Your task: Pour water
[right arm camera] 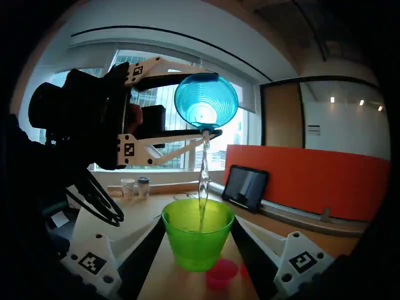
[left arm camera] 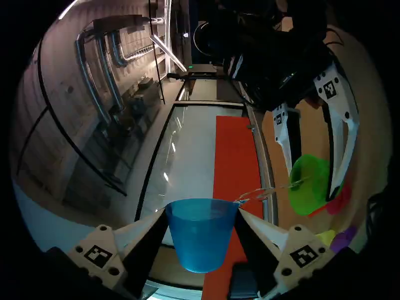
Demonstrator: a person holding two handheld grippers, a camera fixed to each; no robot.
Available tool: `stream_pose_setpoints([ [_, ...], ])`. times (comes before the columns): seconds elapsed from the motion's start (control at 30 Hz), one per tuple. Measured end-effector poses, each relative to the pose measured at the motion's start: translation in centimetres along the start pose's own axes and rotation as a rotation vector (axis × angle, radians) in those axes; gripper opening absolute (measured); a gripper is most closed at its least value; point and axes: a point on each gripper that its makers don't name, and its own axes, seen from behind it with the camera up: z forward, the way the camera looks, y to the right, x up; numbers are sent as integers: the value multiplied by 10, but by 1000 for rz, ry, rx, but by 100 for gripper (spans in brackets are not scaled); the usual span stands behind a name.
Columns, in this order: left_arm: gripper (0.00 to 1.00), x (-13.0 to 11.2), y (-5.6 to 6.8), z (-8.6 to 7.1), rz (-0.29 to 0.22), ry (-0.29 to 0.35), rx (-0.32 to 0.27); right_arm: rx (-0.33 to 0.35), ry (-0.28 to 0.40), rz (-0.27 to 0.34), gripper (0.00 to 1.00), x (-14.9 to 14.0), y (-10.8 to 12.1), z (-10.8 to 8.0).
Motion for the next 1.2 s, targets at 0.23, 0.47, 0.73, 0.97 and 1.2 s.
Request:
stream_pose_setpoints([
  [0.23, 87, 5, -2, -3, 66, 4, 6, -2, 3, -1, 91, 2, 0, 0],
  [0.47, 87, 12, -3, -3, 140, 17, 11, -2, 6, 0, 91, 3, 0, 1],
  [0.73, 87, 18, -1, -3, 208, 30, 15, -2, 8, 1, 91, 4, 0, 2],
  [0.97, 87, 19, 1, -3, 227, 31, 20, -3, 10, 1, 91, 4, 0, 1],
  [1.2, 87, 19, 2, -2, 208, 33, 19, -6, 12, 2, 91, 3, 1, 1],
])
